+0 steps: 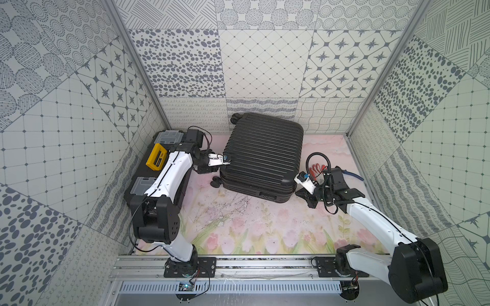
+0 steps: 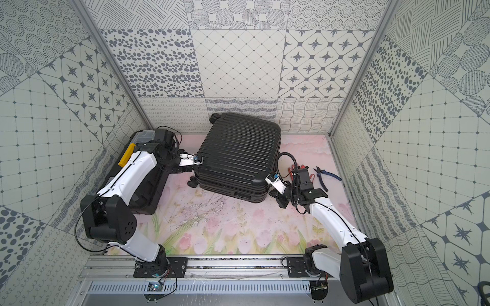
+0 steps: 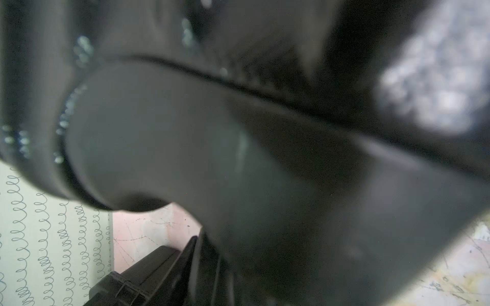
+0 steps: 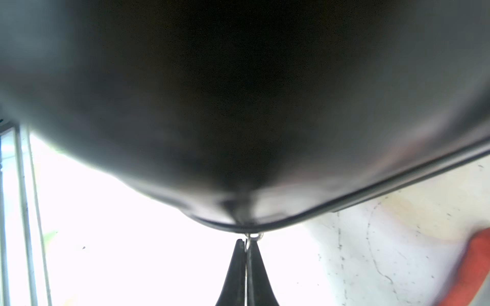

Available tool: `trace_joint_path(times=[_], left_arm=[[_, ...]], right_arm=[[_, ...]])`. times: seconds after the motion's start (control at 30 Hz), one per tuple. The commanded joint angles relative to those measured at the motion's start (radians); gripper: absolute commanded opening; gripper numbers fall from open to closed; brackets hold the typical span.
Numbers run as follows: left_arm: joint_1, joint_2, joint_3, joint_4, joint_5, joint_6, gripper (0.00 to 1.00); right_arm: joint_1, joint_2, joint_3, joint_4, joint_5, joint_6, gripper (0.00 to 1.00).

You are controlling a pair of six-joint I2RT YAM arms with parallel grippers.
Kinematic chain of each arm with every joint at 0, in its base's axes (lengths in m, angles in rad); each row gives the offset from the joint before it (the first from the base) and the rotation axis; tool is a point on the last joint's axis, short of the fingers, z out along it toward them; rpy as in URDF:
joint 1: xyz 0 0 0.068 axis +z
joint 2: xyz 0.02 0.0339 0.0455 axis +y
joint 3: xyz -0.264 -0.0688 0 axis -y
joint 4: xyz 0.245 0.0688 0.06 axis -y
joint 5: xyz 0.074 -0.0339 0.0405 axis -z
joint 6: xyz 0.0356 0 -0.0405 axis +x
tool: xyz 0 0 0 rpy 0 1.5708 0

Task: Close the suitcase zippers
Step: Zip the zipper on the suitcase.

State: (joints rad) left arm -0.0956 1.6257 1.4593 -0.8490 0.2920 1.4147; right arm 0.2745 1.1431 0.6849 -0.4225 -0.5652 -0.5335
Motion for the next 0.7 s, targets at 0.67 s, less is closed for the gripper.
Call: trace_joint_path(times=[0.67], left_arm=[[-0.105, -0.051, -0.002, -0.075, 0.074, -0.685, 0.01]], right_arm=[[0.416, -0.109, -0.087, 0.213, 0.087, 0.175, 0.02]])
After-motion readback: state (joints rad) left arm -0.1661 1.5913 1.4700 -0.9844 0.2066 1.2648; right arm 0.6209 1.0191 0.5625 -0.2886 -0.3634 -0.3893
